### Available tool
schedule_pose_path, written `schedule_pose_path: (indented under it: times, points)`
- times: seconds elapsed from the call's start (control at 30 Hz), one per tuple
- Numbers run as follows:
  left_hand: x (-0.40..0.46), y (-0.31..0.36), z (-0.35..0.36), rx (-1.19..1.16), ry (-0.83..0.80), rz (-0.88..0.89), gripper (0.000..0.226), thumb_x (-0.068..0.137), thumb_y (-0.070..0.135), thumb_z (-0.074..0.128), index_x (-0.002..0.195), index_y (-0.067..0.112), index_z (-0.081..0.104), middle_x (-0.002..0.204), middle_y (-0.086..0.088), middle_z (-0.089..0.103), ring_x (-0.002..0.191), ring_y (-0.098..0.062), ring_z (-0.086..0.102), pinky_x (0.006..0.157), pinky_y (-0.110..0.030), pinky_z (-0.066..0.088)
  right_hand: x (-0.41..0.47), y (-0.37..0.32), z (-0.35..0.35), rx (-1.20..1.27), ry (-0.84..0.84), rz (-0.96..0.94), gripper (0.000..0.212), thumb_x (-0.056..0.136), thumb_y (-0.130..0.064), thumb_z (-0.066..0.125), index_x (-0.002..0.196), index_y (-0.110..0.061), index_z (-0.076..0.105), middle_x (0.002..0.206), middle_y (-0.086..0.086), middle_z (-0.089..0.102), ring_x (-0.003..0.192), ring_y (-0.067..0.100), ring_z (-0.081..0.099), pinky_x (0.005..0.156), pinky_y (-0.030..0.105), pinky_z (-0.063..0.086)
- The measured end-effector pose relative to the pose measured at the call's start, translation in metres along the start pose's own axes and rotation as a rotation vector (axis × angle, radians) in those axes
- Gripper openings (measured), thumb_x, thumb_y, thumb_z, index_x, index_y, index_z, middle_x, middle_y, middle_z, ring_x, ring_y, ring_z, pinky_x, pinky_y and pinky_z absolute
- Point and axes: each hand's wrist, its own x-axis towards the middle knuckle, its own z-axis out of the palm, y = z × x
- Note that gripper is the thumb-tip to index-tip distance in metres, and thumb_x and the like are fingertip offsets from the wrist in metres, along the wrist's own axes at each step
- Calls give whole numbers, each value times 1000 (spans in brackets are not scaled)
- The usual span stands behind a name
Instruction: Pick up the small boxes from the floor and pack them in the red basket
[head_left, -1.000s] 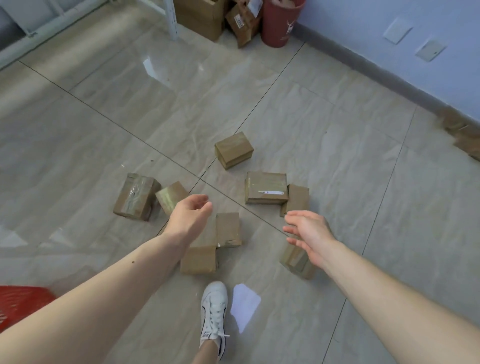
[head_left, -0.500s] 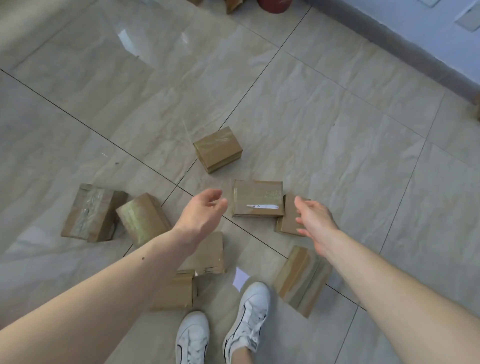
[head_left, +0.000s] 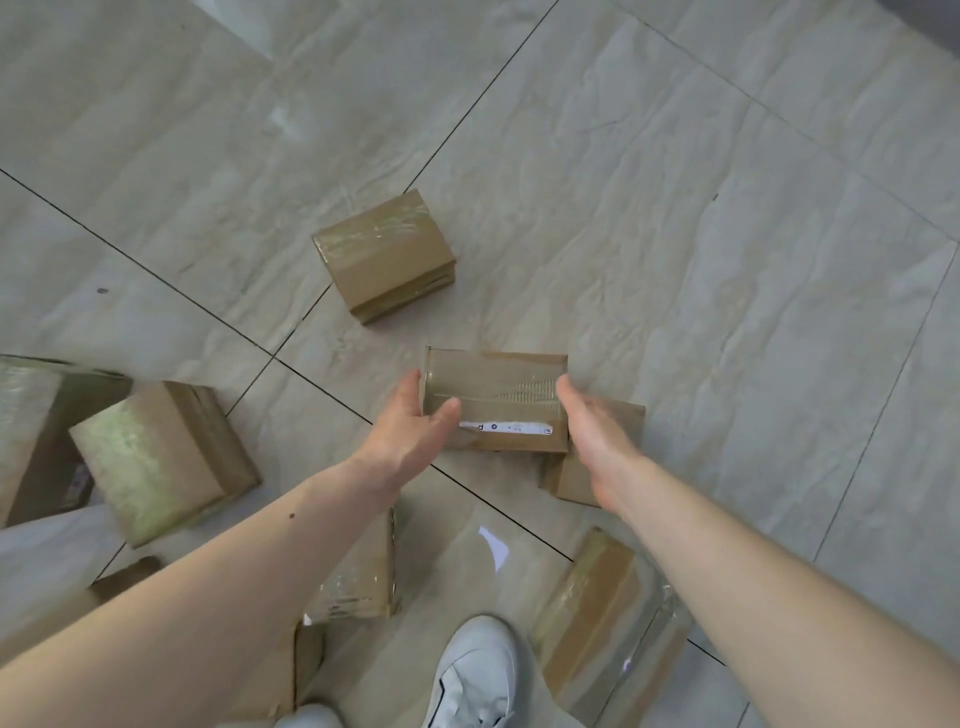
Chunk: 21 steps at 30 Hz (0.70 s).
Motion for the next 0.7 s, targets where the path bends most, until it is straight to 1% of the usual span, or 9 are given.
schedule_pose_path:
  times: [0.03,0.1,0.17,0.27,0.37,0.47,0.5,0.57,0.7]
  points:
    - [6,-2,4,-9,5,-13,52,100,22,48,147,13,30,91,25,41,84,1,47,80,-13,30,7,4,2,-5,12,-14,80,81,-73,37,141,-21,46,143,-1,51,130,22,47,113,43,34]
    - [19,-8,10,5,11,-35,47,100,22,49,143,14,33,86,24,39,98,-3,45,82,-18,31,16,9,5,-14,50,-54,89,74,-77,37,139,-17,47,144,2,51,131,24,48,112,45,36]
    - [30,-17,13,20,25,-60,35,97,25,52,128,12,42,100,11,57,110,-15,55,85,-26,38,18,9,6,-29,75,-83,88,75,-75,39,137,-14,48,142,5,52,128,26,50,108,43,39]
    - [39,-24,18,4,32,-85,32,95,26,54,123,12,47,119,-4,62,111,-23,60,87,-30,44,22,10,7,-27,105,-93,71,89,-62,45,136,-9,49,138,7,53,121,26,53,91,36,41]
    - [35,-20,16,-10,48,-68,28,96,23,53,121,14,48,114,-1,61,103,-18,60,78,-23,44,22,13,7,17,78,-52,63,92,-56,47,134,-9,51,137,6,52,119,26,53,88,33,39]
    - [22,-12,6,-20,70,-33,22,97,20,51,119,17,48,96,8,58,80,1,61,60,-12,42,4,10,5,65,76,-48,50,96,-48,48,120,-5,58,131,9,56,114,29,55,86,34,42]
    - [16,-9,1,-16,87,-13,22,97,19,51,118,17,49,93,10,58,80,2,63,59,-12,43,-5,6,4,69,91,-58,49,97,-43,49,118,0,58,130,13,58,117,32,56,88,37,44]
    - [-2,2,-12,-14,122,17,26,95,19,52,121,17,52,96,10,61,93,-9,63,67,-15,44,-24,-2,2,72,122,-97,47,96,-38,54,113,5,59,130,19,60,121,34,56,97,41,47]
    - [-43,28,-40,-100,212,40,39,91,19,59,130,16,51,116,2,61,110,-19,61,92,-30,48,-73,-31,-1,95,117,-179,20,86,-37,63,104,-27,60,123,6,62,106,22,62,81,31,47]
